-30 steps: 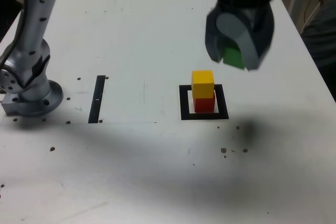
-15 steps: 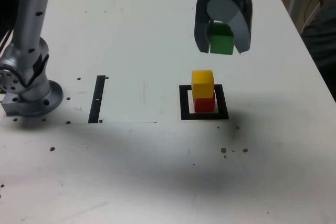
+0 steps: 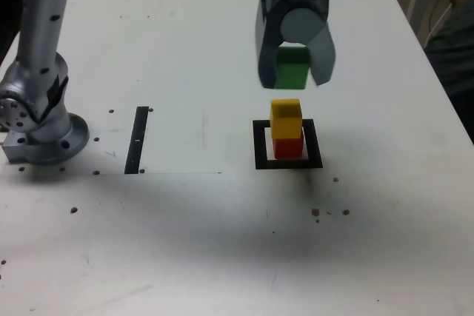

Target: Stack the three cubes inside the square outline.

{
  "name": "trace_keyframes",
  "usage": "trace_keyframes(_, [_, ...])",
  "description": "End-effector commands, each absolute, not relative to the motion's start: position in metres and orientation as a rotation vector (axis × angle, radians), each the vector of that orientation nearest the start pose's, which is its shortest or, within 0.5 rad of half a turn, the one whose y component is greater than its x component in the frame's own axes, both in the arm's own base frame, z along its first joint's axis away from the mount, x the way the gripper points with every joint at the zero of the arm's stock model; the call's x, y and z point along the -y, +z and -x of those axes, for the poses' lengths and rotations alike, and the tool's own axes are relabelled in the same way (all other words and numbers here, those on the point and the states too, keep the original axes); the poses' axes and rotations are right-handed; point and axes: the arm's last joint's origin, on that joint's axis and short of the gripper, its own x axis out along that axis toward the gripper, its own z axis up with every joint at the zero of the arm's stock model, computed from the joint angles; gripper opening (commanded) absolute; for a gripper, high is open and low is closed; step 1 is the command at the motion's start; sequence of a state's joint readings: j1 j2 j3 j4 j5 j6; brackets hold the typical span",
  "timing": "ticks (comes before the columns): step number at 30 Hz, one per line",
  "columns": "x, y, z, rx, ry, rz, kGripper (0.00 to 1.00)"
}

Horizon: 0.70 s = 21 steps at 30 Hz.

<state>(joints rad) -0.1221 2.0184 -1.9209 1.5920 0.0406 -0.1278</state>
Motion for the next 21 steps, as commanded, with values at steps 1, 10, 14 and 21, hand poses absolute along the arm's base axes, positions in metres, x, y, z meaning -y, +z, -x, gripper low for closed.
trace_keyframes(1, [0.039, 0.333, -0.355, -1.704, 0.044, -0.026, 0.35])
trace_keyframes(10, [0.04, 0.324, -0.361, -1.721, 0.022, -0.019, 0.35])
trace_keyframes(14, [0.04, 0.319, -0.366, -1.727, 0.011, -0.022, 0.35])
trace_keyframes(21, [0.041, 0.308, -0.373, -1.743, 0.002, -0.02, 0.35])
